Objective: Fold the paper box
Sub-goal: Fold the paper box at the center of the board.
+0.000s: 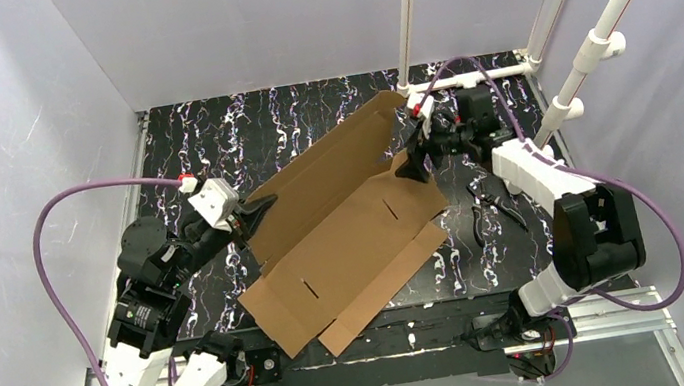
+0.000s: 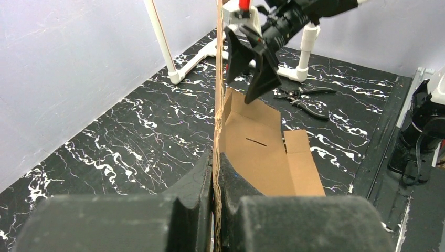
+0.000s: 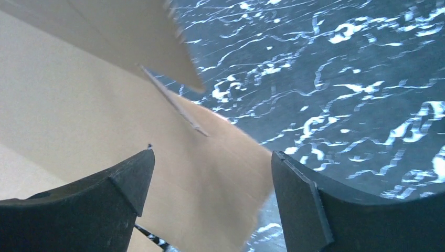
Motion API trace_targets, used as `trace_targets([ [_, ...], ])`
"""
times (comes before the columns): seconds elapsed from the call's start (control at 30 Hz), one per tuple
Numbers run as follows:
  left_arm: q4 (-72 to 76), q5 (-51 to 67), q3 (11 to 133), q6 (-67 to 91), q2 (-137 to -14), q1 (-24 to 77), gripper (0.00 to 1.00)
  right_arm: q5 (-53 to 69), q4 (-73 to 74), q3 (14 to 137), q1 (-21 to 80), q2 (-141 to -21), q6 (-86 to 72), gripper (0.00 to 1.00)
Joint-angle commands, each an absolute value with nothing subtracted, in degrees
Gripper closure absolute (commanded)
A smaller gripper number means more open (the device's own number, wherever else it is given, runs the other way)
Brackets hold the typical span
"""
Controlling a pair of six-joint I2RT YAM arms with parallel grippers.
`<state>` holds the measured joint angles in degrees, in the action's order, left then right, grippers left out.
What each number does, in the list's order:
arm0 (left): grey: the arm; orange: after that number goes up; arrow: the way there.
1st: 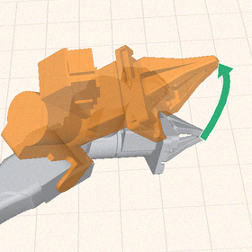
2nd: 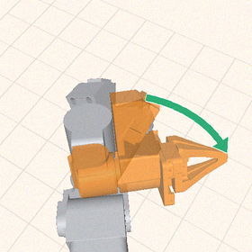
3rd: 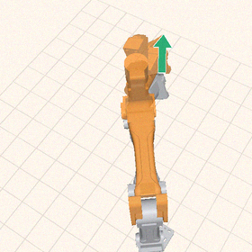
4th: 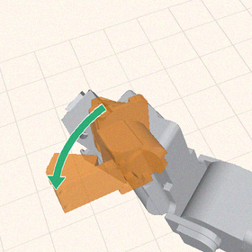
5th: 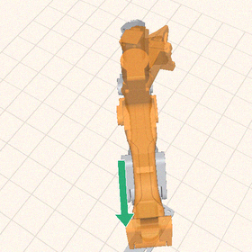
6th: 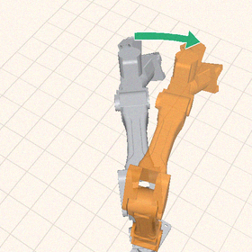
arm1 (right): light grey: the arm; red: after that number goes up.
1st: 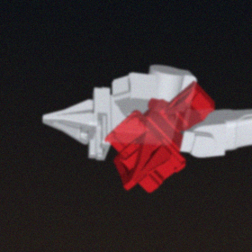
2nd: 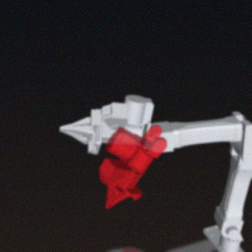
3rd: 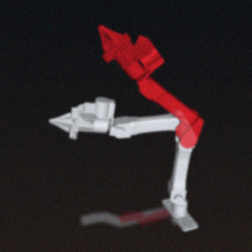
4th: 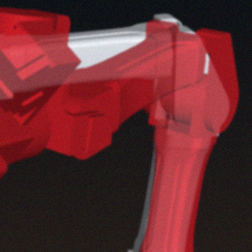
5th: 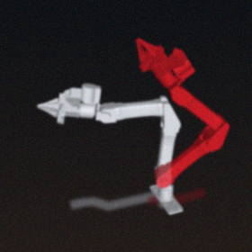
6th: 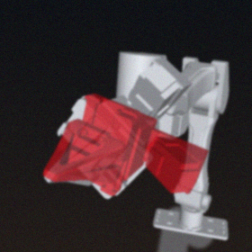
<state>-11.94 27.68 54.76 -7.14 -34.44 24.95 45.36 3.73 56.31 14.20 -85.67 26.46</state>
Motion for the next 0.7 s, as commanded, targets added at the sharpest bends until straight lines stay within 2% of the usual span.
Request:
trace_targets([
  [0.0, -11.8, 27.6, 54.9, -9.3, -33.4, 25.0, 1.0, 44.4, 15.5, 65.3, 11.9, -86.8, 31.3, 0.06],
  [0.23, -12.4, 26.9, 55.0, -10.9, -32.5, 25.0, 1.0, 48.6, 32.0, 72.8, 10.5, -96.3, 41.0, 0.02],
  [0.43, -12.6, 26.6, 55.7, -11.9, -32.7, 25.0, 1.0, 50.4, 37.9, 76.9, 10.2, -102.2, 46.0, 0.04],
  [0.5, -12.3, 26.6, 55.7, -12.0, -32.8, 25.0, 1.0, 52.1, 40.5, 78.7, 10.2, -104.5, 48.3, 0.1],
  [0.67, -12.2, 26.7, 56.3, -12.6, -33.3, 25.0, 1.0, 55.8, 46.7, 83.8, 10.2, -110.2, 53.7, 0.4],
])
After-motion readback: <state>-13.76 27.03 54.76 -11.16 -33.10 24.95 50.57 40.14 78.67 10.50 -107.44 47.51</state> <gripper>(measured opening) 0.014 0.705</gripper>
